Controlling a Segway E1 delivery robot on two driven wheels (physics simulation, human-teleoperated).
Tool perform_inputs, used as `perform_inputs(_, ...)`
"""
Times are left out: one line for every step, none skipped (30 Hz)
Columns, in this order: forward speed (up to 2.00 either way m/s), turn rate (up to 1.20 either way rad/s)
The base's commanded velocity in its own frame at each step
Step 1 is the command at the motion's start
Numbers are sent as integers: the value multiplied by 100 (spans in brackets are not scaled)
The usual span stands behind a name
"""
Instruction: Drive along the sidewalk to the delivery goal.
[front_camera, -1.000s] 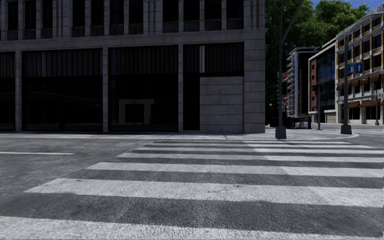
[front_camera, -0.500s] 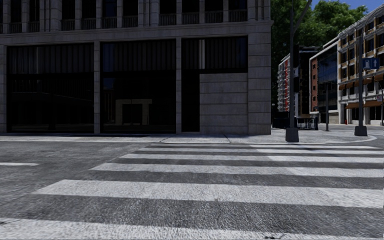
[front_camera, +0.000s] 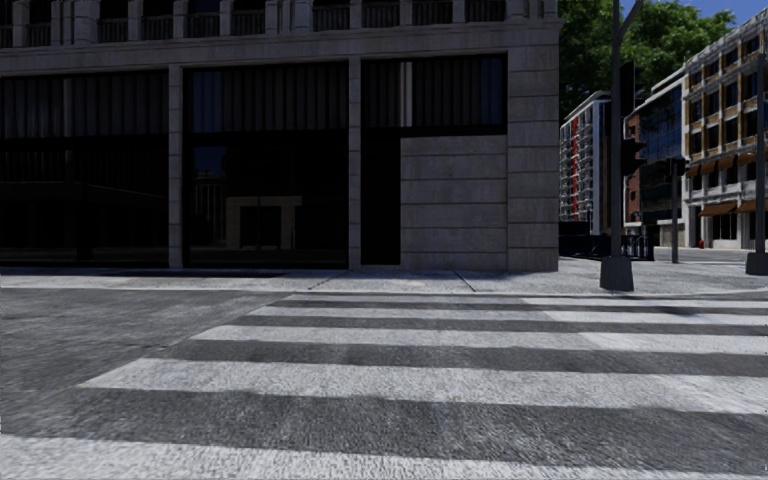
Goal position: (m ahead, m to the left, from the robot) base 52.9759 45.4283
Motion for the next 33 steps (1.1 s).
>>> perform_inputs(200, 0)
perform_inputs(200, 0)
perform_inputs(200, 0)
perform_inputs(200, 0)
perform_inputs(200, 0)
perform_inputs(200, 0)
perform_inputs(200, 0)
perform_inputs(200, 0)
perform_inputs(200, 0)
perform_inputs(200, 0)
perform_inputs(200, 0)
perform_inputs(200, 0)
perform_inputs(200, 0)
perform_inputs(200, 0)
perform_inputs(200, 0)
perform_inputs(200, 0)
perform_inputs(200, 0)
perform_inputs(200, 0)
perform_inputs(200, 0)
perform_inputs(200, 0)
perform_inputs(200, 0)
perform_inputs(200, 0)
perform_inputs(200, 0)
perform_inputs(200, 0)
perform_inputs(200, 0)
perform_inputs(200, 0)
perform_inputs(200, 0)
perform_inputs(200, 0)
perform_inputs(200, 0)
perform_inputs(200, 0)
perform_inputs(200, 0)
perform_inputs(200, 0)
perform_inputs(200, 0)
